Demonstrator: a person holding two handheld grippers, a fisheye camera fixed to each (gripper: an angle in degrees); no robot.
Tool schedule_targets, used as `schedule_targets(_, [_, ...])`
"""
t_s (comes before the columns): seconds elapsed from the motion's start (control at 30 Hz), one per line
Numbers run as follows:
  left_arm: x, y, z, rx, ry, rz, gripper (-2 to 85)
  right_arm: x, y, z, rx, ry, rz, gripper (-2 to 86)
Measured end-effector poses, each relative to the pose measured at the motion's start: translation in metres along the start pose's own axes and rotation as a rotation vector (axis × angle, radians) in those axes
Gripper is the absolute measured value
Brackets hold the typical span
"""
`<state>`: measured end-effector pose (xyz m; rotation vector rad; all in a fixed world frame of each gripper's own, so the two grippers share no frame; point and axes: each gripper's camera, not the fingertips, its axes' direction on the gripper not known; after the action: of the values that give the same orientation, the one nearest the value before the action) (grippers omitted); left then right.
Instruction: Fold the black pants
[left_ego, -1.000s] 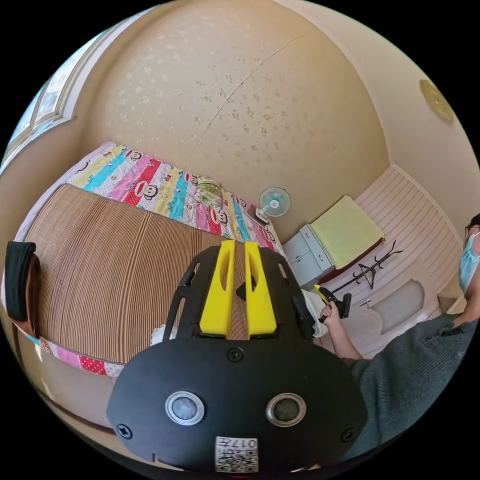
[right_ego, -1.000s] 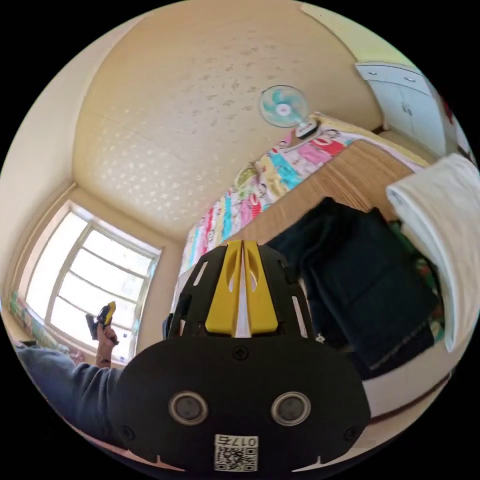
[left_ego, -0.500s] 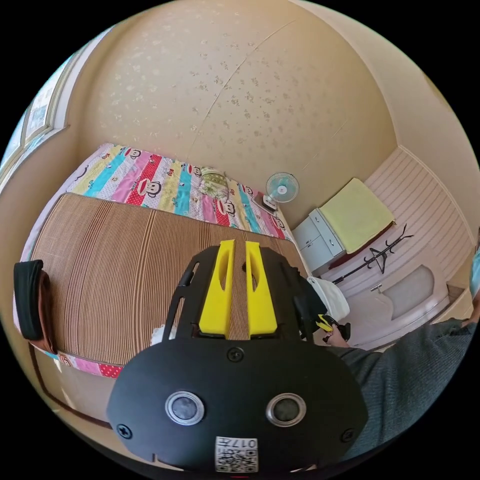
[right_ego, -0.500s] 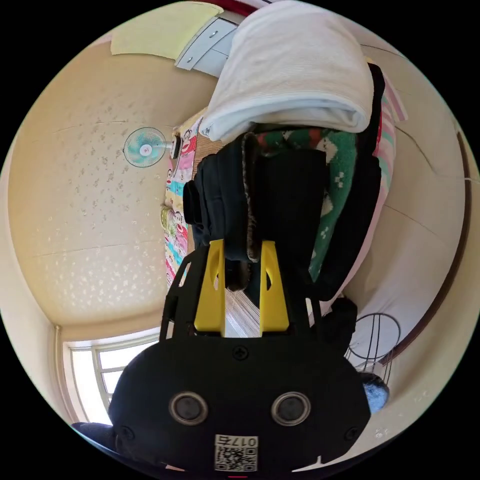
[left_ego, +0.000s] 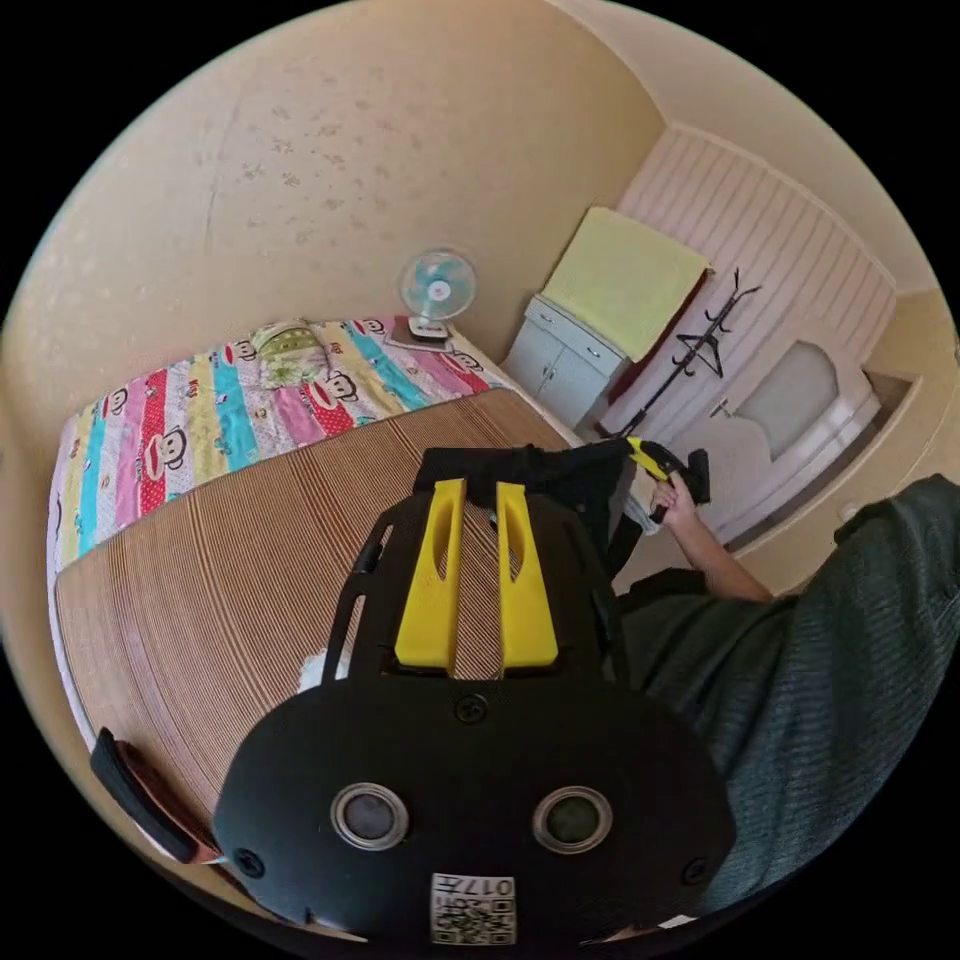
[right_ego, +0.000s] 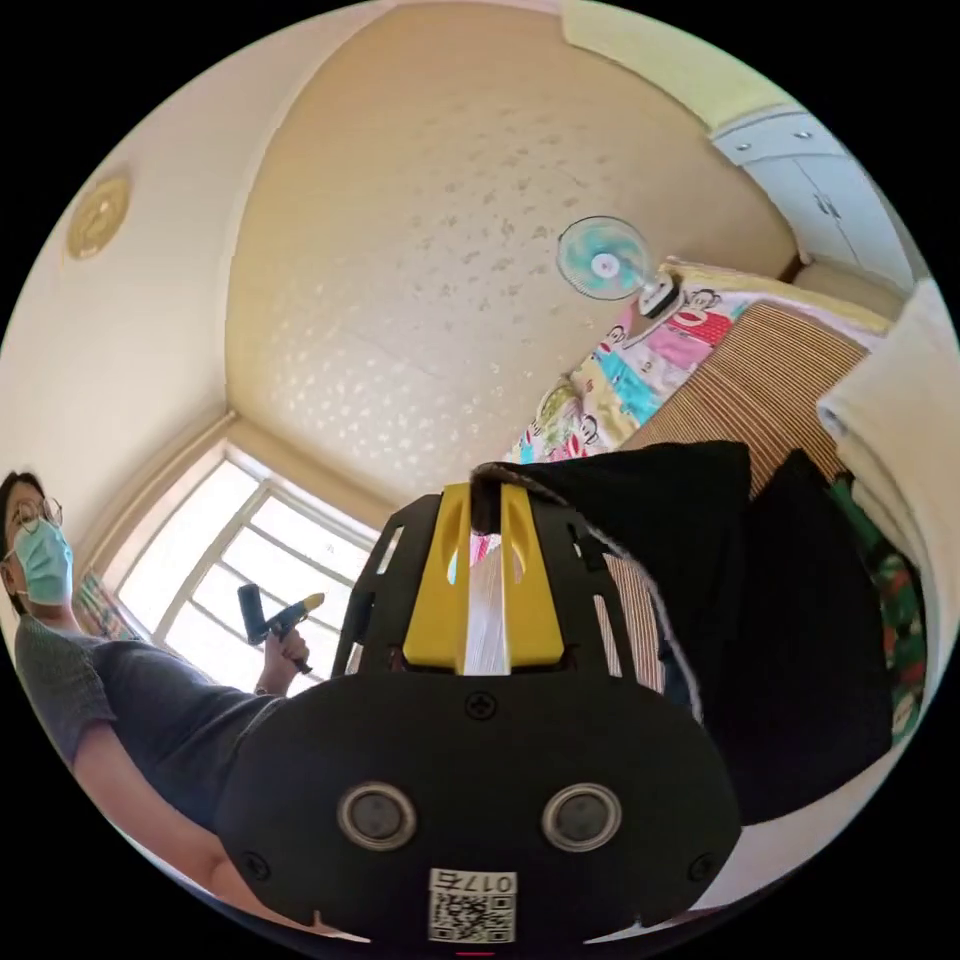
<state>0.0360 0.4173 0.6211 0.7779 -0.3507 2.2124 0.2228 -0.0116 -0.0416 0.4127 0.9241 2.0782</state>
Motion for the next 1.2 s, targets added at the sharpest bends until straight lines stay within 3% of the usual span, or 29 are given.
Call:
schedule_targets(0.13, [0.06, -0.004, 0.036, 0.0, 0.136, 0.169, 8.7, -0.075, -0.021, 0.054, -0.11, -0.178, -0.224, 1.1])
schedule_targets(0.37, [0.084, -0.04, 0.034, 0.06, 0.19, 0.193, 14.8, -0.196, 0.005, 0.122, -0.304, -0.518, -0.44, 1.1])
schedule_targets(0.5, [0.113, -0.052, 0.04, 0.065, 0.076, 0.227, 14.5, -0.248, 0.037, 0.143, -0.389, -0.698, -0.486, 1.5])
schedule_targets(0.63, [0.144, -0.038, 0.017, 0.191, -0.075, 0.291, 6.0, -0.24, 0.038, 0.127, -0.352, -0.751, -0.457, 2.0])
schedule_targets(0.73, [0.138, -0.042, -0.011, 0.261, 0.006, 0.212, 2.4, -0.237, 0.042, 0.116, -0.333, -0.879, -0.459, 1.7])
schedule_targets(0.83, [0.107, -0.054, -0.032, 0.265, 0.246, 0.038, 1.1, -0.222, 0.047, 0.098, -0.207, -1.062, -0.387, 1.8])
schedule_targets(0.9, [0.098, -0.052, -0.051, 0.327, 0.29, -0.023, 0.7, -0.217, 0.05, 0.083, -0.184, -0.998, -0.422, 2.3])
schedule_targets(1.03, [0.102, -0.052, -0.119, 0.463, 0.252, -0.027, 0.4, -0.207, 0.079, 0.038, -0.044, -0.594, -0.526, 7.3])
schedule_targets(1.13, [0.126, -0.053, -0.165, 0.515, 0.216, 0.054, 0.3, -0.188, 0.103, -0.001, 0.176, -0.588, -0.59, 11.6])
schedule_targets(1.2, [0.135, -0.052, -0.193, 0.564, 0.163, 0.045, 0.2, -0.181, 0.11, -0.008, 0.182, -0.561, -0.603, 12.6])
